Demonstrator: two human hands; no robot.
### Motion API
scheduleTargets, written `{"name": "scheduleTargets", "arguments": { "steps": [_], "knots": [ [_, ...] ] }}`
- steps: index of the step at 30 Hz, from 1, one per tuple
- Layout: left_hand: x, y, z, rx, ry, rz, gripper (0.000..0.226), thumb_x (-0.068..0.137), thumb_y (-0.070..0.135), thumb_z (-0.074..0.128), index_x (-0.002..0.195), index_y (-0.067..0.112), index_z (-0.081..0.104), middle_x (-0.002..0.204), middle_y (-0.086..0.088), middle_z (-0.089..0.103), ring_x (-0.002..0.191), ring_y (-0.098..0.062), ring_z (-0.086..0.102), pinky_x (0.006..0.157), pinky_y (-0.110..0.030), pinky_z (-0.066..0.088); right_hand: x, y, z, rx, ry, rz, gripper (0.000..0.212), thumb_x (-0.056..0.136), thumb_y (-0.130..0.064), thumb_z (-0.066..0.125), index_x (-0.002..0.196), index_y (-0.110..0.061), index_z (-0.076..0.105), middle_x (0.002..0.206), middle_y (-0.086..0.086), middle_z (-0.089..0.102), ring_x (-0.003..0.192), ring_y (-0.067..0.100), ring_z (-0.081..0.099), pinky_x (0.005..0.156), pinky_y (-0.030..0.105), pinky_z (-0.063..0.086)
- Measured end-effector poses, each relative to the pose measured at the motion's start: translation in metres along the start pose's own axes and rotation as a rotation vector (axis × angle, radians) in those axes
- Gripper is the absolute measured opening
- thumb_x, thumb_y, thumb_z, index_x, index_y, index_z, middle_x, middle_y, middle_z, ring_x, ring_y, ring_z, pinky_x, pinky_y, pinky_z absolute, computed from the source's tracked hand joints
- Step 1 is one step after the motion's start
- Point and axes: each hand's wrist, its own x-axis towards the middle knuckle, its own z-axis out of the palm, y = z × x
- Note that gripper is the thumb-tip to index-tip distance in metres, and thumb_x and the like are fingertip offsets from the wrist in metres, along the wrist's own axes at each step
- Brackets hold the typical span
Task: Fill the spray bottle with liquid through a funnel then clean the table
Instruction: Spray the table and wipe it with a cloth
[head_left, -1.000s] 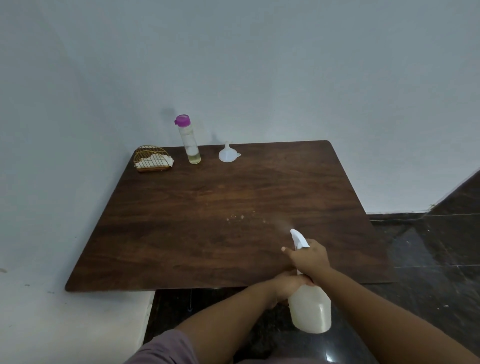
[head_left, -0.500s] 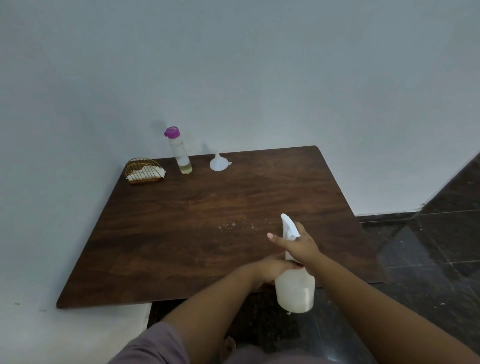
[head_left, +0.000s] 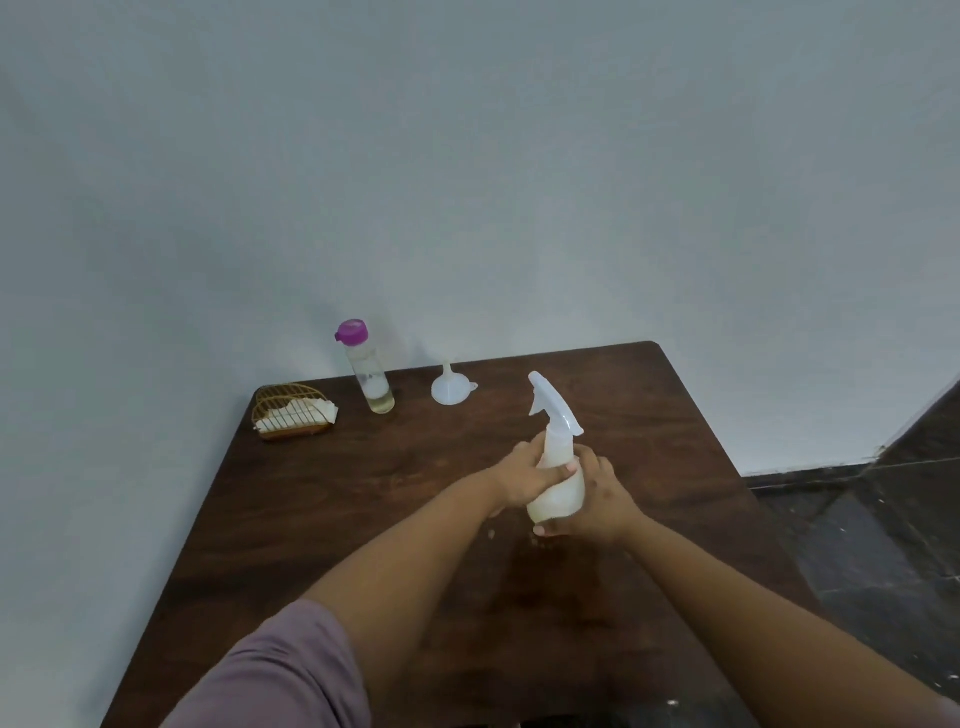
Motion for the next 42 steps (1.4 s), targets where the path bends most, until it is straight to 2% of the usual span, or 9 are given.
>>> {"name": "scheduleTargets", "arguments": {
  "steps": [5,10,14,18,21,27,33,39,42],
  "knots": [
    [0.059,-0.006,-0.049,0.054,0.151,0.109,0.069,0.088,0.051,0.063,0.145,0.028,0.030,0.141,-0.003,0.044,0.129,-0.024,0.047,0.107,-0.049,0.043,0.079,-0.022,-0.004,0.083,0.166,0.007,0.103,0.059,-0.037,0.088,0.140,-0.020,0.028,0.130,0.003,0.044,0.119,0.018,0.046,0.094,0.035,0.049],
    [0.131,-0.016,-0.093,-0.052,0.422,0.002,0.095,0.064,0.061,0.079,0.139,0.024,0.034,0.129,-0.001,0.047,0.120,-0.023,0.050,0.099,-0.044,0.050,0.170,-0.040,-0.006,0.204,0.341,0.086,0.091,0.065,-0.027,0.085,0.138,-0.014,0.032,0.127,0.011,0.043,0.113,0.024,0.048,0.089,0.039,0.050],
    [0.185,-0.029,-0.110,-0.112,0.509,-0.024,0.082,0.072,0.060,0.074,0.137,0.022,0.041,0.120,0.000,0.046,0.116,-0.023,0.050,0.100,-0.043,0.047,0.235,-0.033,0.004,0.245,0.421,0.113,0.071,0.078,-0.023,0.071,0.138,-0.015,0.034,0.126,0.012,0.042,0.108,0.027,0.052,0.088,0.038,0.050],
    [0.225,-0.048,-0.119,-0.145,0.433,0.002,0.078,0.083,0.049,0.069,0.146,0.022,0.031,0.139,-0.002,0.042,0.127,-0.023,0.045,0.106,-0.040,0.042,0.275,-0.017,0.018,0.249,0.429,0.150,0.069,0.079,-0.028,0.069,0.138,-0.019,0.033,0.131,0.008,0.039,0.111,0.027,0.050,0.094,0.044,0.049],
    [0.249,-0.059,-0.125,-0.129,0.381,0.018,0.079,0.088,0.043,0.066,0.151,0.020,0.024,0.148,-0.004,0.037,0.135,-0.024,0.039,0.112,-0.039,0.036,0.296,-0.005,0.024,0.265,0.417,0.189,0.073,0.080,-0.027,0.070,0.140,-0.015,0.031,0.134,0.009,0.037,0.109,0.023,0.050,0.088,0.034,0.048],
    [0.272,-0.081,-0.132,-0.091,0.277,0.037,0.068,0.091,0.038,0.064,0.149,0.024,0.031,0.145,-0.003,0.046,0.132,-0.023,0.045,0.111,-0.039,0.038,0.319,0.013,0.032,0.222,0.341,0.229,0.083,0.074,-0.029,0.078,0.140,-0.018,0.029,0.136,0.009,0.035,0.108,0.019,0.048,0.083,0.029,0.046],
    [0.276,-0.081,-0.136,0.058,0.263,-0.006,0.079,0.093,0.046,0.058,0.155,0.024,0.014,0.150,-0.006,0.041,0.137,-0.030,0.038,0.113,-0.046,0.034,0.322,0.012,0.023,0.189,0.298,0.249,0.085,0.074,-0.030,0.077,0.142,-0.019,0.028,0.130,0.011,0.041,0.098,0.013,0.042,0.078,0.028,0.043],
    [0.265,-0.075,-0.132,0.138,0.308,0.001,0.083,0.095,0.042,0.055,0.156,0.015,0.006,0.155,-0.008,0.034,0.143,-0.030,0.030,0.115,-0.045,0.031,0.308,0.006,0.018,0.212,0.246,0.302,0.091,0.078,-0.031,0.073,0.149,-0.028,0.015,0.132,0.011,0.034,0.100,0.020,0.047,0.086,0.033,0.046],
    [0.248,-0.074,-0.117,0.136,0.321,0.009,0.076,0.100,0.040,0.046,0.156,0.014,0.003,0.162,-0.008,0.017,0.149,-0.029,0.015,0.121,-0.043,0.019,0.295,-0.002,0.015,0.215,0.230,0.340,0.090,0.081,-0.031,0.069,0.149,-0.031,0.009,0.136,0.011,0.029,0.113,0.030,0.050,0.095,0.041,0.047]
  ]
}}
